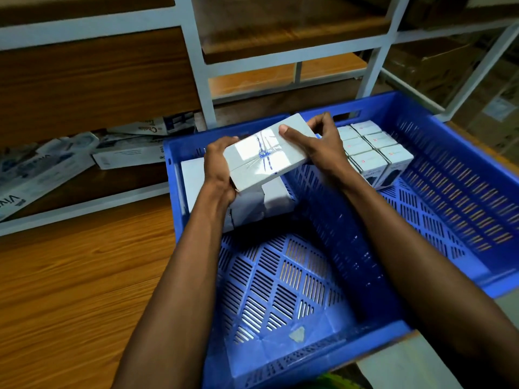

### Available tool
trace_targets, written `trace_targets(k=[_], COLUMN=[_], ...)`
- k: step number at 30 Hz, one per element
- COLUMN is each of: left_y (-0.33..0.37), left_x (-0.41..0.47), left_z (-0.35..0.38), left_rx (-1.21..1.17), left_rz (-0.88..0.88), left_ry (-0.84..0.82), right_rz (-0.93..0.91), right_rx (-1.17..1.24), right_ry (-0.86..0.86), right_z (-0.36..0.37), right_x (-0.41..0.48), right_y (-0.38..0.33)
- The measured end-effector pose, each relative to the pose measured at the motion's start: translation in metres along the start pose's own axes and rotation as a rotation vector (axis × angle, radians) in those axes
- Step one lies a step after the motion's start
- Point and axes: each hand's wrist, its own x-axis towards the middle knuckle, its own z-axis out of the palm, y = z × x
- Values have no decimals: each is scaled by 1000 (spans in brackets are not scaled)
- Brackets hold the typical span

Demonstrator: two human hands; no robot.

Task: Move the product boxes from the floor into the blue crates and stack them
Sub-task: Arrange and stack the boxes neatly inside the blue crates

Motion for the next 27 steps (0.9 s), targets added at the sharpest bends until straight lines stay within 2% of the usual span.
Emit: trace_targets(k=[2,3,6,9,12,15,20,23,25,27], left_y=[2,2,-1,0,1,0,10,12,11,8], left_x=[1,1,1,2,4,7,1,2,5,13], left_z=[-1,1,9,9,5,2,5,6,2,1], left_rx=[-25,-20,14,-174,-395,-382,-304,-266,-221,-187], left_rz=[-11,-20,-7,-10,-46,-115,-128,-129,-105,-7], left_ry=[-54,-44,22,-11,-17,-102,-237,-225,-185,-136], right_rz=[-22,-112,-542,-832,-948,-1023,-985,-873,-625,-209], right_rx=[11,-56,-195,-217,-233,-237,-350,-383,-442,-371], right_ry=[-42,-19,22,-10,-104,-214,-175,-212,-313,-468], right_z=[-1,-1,-1,9,27,37,29,22,13,5], right_x=[-4,-8,-20,-32,-45,-44,-37,-29,-25,-28], right_y=[-6,-8,-12,-11,-7,-2,0,-4,-9,-15])
